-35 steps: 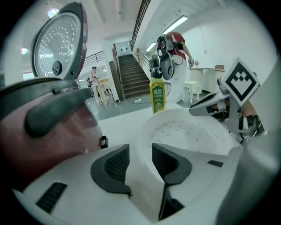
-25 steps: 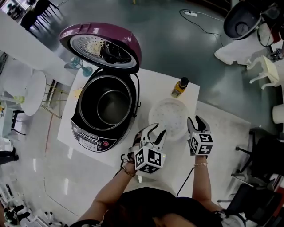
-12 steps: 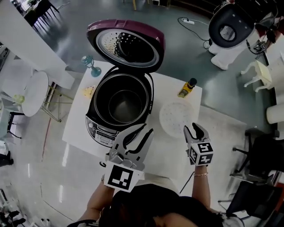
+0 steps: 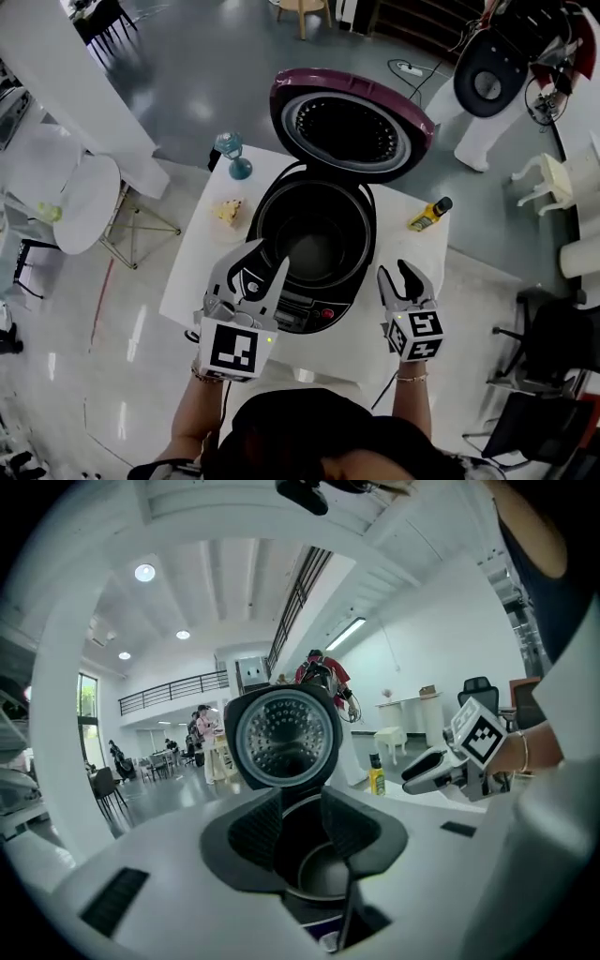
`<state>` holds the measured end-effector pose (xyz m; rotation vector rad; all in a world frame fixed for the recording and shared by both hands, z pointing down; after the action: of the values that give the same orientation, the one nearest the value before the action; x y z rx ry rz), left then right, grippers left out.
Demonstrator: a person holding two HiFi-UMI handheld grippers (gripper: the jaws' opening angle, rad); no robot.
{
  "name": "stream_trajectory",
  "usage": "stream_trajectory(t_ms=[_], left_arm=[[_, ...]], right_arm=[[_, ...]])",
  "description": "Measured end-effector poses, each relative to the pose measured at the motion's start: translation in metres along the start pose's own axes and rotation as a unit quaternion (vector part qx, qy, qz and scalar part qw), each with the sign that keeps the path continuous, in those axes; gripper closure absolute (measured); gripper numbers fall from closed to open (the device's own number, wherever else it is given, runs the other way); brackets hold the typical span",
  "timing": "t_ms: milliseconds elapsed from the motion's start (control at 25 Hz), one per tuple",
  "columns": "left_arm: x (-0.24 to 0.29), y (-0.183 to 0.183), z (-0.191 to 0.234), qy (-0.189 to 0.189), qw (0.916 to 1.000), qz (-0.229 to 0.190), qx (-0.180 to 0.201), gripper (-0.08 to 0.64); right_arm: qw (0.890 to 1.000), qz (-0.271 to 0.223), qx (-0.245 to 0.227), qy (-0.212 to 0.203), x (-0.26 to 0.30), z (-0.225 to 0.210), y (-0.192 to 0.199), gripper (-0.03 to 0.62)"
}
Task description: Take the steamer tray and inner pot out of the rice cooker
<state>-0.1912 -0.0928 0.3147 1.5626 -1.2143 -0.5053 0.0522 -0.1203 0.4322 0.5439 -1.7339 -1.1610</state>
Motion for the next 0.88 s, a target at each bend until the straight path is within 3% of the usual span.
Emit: stream_trajectory(t_ms=[200,360,520,720,880], left_arm=[[0.013,0.047,0.032,-0.018,0.9958,0.085,-0.031,0.413],[0.029,0.070,0.037,0.016,0.9907,0.130,-0.037,0.394],[0.045,0.092,0.037,0.047,0.9836,0.174,-0.005,0.367],[0.065,0.108,0.033,0.084,0.9642,0.240,0.076,0.342],[0.087,0.115,0.032,0.124,0.9570,0.255,0.060,0.323]], right_arm=[[1.000,0.000,-0.023,0.001,0.018,0.028,-0.013,0.440],[1.000,0.005,-0.022,0.014,0.025,0.032,-0.016,0.440],[0.998,0.023,-0.035,0.036,0.034,0.034,-0.020,0.440],[0.988,0.097,-0.097,0.065,0.047,0.038,-0.031,0.440],[0.975,0.137,-0.155,0.084,0.065,0.037,-0.038,0.440]])
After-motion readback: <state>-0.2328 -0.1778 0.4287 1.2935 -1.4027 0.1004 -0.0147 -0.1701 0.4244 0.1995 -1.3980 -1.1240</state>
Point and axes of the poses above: the fingertips, and each gripper's own axes: x forward along the fingers, z to its left, y out of its underside, the point moved 4 cm from there along -x, backward along the fingers, and after that the axes turned 5 degrees about x, right-handed, at the moved point
